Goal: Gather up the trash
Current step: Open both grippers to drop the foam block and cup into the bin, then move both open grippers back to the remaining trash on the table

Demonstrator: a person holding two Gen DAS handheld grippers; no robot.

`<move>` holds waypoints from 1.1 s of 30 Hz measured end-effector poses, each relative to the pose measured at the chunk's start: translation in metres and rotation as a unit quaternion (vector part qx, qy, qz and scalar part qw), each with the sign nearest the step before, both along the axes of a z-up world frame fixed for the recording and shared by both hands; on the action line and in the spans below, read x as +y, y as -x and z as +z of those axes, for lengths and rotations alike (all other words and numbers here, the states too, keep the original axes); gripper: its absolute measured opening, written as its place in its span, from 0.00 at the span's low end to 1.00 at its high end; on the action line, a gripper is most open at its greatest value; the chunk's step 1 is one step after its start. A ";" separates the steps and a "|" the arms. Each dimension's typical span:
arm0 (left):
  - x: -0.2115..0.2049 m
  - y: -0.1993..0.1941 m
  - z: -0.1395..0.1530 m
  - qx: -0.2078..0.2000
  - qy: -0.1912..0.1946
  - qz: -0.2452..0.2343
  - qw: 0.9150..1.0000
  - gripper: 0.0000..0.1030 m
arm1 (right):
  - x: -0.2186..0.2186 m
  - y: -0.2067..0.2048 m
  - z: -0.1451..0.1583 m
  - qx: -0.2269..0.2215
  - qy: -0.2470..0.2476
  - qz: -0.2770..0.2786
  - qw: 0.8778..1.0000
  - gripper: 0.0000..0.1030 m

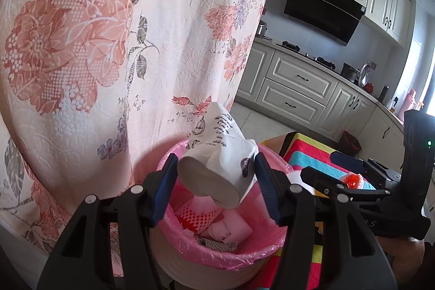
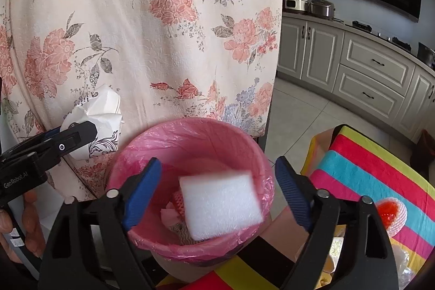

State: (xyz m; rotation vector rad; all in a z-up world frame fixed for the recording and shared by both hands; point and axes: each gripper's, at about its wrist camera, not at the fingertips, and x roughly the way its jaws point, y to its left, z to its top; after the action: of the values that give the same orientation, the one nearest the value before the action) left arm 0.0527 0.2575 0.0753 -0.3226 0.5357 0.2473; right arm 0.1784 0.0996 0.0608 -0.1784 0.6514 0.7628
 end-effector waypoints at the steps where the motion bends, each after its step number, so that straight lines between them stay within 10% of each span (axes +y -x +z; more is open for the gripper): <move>1: 0.000 -0.001 -0.001 0.001 0.003 -0.002 1.000 0.55 | -0.002 0.000 0.000 0.000 0.000 -0.002 1.000 0.78; 33: -0.088 -0.005 -0.009 0.016 0.006 -0.071 0.997 0.65 | -0.237 0.028 -0.019 0.010 -0.017 -0.197 0.980 0.79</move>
State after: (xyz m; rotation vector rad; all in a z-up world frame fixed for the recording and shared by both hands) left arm 0.0581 0.1697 0.0664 -0.2916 0.5898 0.1123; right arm 0.1502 -0.1375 0.0418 -0.0082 0.6673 0.3944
